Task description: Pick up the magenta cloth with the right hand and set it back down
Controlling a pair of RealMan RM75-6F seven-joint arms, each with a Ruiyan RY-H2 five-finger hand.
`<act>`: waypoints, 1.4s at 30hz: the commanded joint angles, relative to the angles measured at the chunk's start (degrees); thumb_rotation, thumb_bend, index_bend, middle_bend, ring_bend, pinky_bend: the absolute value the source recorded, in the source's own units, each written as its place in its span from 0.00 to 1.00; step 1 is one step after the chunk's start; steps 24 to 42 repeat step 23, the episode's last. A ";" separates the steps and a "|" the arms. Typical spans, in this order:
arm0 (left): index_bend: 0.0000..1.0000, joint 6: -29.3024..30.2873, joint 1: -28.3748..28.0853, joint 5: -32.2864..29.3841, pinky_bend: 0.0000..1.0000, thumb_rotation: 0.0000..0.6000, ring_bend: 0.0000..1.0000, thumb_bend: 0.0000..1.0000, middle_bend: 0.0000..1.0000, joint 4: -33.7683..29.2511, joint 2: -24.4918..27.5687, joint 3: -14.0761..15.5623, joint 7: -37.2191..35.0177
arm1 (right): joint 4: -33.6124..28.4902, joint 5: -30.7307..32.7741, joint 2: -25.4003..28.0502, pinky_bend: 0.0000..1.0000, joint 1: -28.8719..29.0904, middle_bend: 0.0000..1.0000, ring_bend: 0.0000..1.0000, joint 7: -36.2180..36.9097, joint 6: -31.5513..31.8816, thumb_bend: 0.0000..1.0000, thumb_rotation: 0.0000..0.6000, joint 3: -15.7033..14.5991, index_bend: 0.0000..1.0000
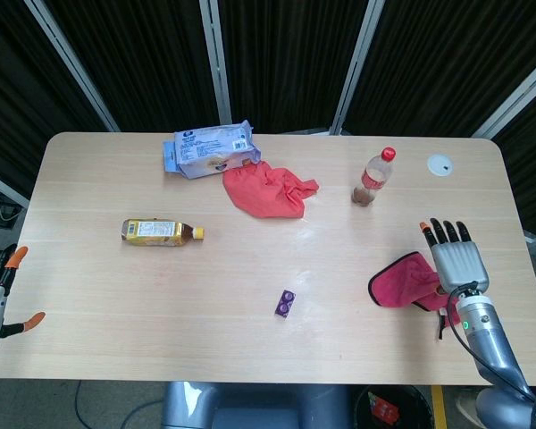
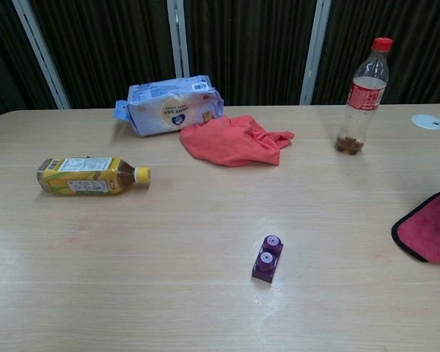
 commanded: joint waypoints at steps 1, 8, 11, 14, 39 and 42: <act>0.00 0.24 0.04 0.36 0.00 1.00 0.00 0.04 0.00 0.34 -0.01 0.10 0.46 | 1.08 -14.27 -1.16 0.01 -7.78 0.00 0.00 11.03 10.28 0.00 1.00 -3.04 0.00; 0.00 3.87 1.03 4.36 0.00 1.00 0.00 0.04 0.00 2.95 -0.75 1.12 4.18 | 4.72 -26.85 -3.14 0.01 -15.55 0.00 0.00 18.52 20.79 0.00 1.00 -6.97 0.00; 0.00 4.83 1.56 5.23 0.00 1.00 0.00 0.04 0.00 3.56 -0.76 1.50 4.08 | 6.33 -30.03 -3.89 0.01 -17.75 0.00 0.00 19.85 24.04 0.00 1.00 -7.62 0.00; 0.00 5.34 1.90 5.42 0.00 1.00 0.00 0.04 0.00 4.00 -0.75 1.56 3.67 | 8.19 -32.56 -4.52 0.01 -19.59 0.00 0.00 21.36 26.33 0.00 1.00 -8.21 0.00; 0.00 5.24 2.02 5.07 0.00 1.00 0.00 0.04 0.00 3.98 -0.63 1.29 2.94 | 9.55 -32.22 -5.09 0.01 -21.55 0.00 0.00 23.05 25.36 0.00 1.00 -7.27 0.00; 0.00 5.24 2.02 5.07 0.00 1.00 0.00 0.04 0.00 3.98 -0.63 1.29 2.94 | 9.55 -32.22 -5.09 0.01 -21.55 0.00 0.00 23.05 25.36 0.00 1.00 -7.27 0.00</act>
